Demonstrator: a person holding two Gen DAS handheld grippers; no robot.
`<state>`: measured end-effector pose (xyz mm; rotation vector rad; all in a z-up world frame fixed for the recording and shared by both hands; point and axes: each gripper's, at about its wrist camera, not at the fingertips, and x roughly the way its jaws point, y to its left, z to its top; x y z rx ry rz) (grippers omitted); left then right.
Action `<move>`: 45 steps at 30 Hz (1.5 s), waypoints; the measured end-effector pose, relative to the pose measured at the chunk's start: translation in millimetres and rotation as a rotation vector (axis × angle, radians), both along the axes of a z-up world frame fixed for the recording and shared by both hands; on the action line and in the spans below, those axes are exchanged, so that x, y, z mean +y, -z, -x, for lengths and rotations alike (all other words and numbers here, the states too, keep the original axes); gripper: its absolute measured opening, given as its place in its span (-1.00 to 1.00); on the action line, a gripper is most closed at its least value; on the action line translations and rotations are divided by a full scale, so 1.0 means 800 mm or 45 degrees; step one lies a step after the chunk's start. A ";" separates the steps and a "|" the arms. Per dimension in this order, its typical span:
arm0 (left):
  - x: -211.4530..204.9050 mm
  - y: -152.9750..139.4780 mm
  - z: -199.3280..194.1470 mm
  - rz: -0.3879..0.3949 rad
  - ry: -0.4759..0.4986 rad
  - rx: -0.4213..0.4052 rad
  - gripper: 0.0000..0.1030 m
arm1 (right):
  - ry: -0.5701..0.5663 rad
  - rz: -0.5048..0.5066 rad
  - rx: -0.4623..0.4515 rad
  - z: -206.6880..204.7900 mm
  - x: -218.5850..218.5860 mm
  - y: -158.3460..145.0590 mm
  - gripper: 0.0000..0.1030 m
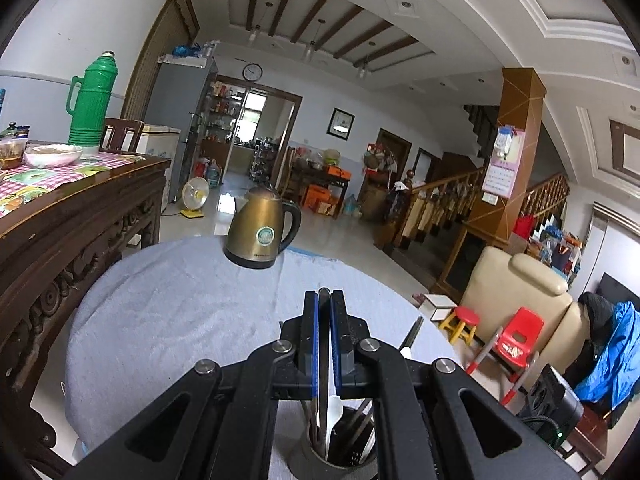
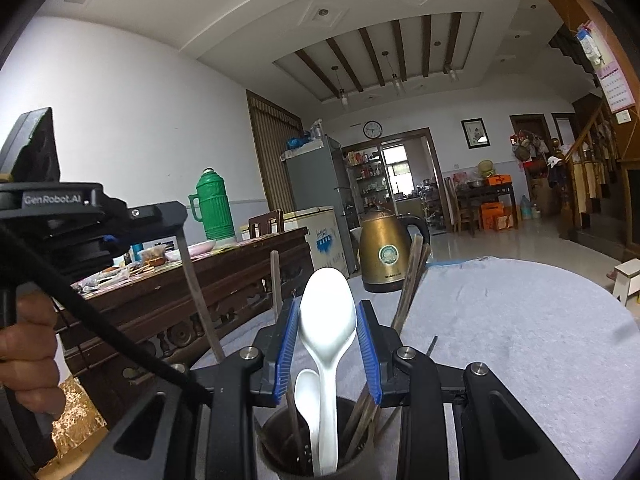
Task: Organize utensils
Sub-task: 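Lift the spoon and chopstick and lower both into the grey metal cup, then open both tools to release the spoon and chopstick into the cup, then withdraw both open tools toward the last two chopsticks on the cloth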
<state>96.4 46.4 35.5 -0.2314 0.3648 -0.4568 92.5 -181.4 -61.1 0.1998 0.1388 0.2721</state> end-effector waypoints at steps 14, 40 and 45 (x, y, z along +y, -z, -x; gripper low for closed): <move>-0.007 0.008 0.001 -0.075 0.099 0.087 -0.89 | -0.022 0.002 0.095 0.021 -0.010 0.007 -0.16; 0.042 0.023 -0.016 -0.008 -0.044 0.157 0.04 | 0.264 -0.326 0.322 0.013 -0.136 0.025 0.22; 0.050 0.039 -0.029 -0.008 -0.065 0.232 0.10 | 0.275 -0.346 0.369 0.006 -0.142 0.032 0.22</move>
